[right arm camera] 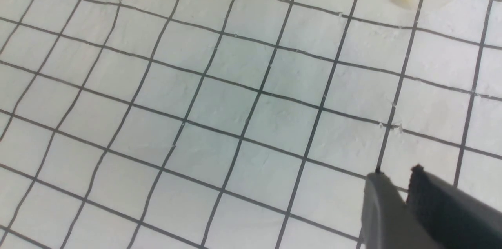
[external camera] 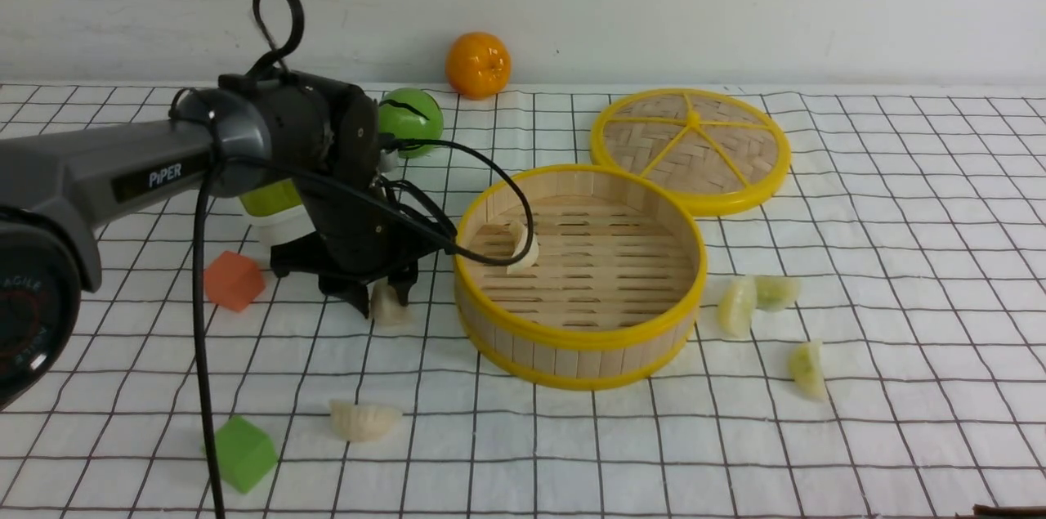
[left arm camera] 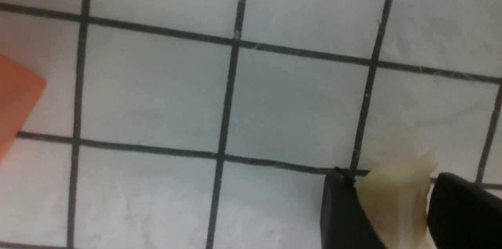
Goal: Put the dumplings into the steamer on the table with the white tablecloth.
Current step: 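Reach for and grasp a dumpling on the table with the left gripper, then place the dumpling into the bamboo steamer basket with the left gripper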
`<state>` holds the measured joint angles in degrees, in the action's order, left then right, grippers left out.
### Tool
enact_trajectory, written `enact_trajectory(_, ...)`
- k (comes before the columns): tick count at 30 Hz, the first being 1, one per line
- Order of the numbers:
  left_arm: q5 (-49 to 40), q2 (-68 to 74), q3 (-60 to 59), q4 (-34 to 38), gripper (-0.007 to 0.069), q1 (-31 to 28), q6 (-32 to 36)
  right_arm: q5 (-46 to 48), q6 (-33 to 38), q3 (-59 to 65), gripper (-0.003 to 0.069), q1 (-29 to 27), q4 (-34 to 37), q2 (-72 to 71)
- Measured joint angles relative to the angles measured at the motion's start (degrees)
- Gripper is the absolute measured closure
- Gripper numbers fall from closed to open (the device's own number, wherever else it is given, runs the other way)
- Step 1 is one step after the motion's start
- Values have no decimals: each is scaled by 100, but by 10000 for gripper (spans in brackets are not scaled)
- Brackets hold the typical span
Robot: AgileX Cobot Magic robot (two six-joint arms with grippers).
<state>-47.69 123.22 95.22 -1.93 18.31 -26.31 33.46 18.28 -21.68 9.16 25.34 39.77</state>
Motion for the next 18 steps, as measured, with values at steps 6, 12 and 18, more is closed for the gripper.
enact_trajectory(6, -26, 34, 0, 63, 372, 0, 123, 0, 0, 0, 554, 0, 0, 0)
enact_trajectory(12, -67, 39, 45, 63, 387, 0, 141, -5, 0, 0, 551, 0, 0, 0)
enact_trajectory(18, -714, -168, 722, 105, 387, 0, 460, -11, 0, 0, 551, 0, 0, 0)
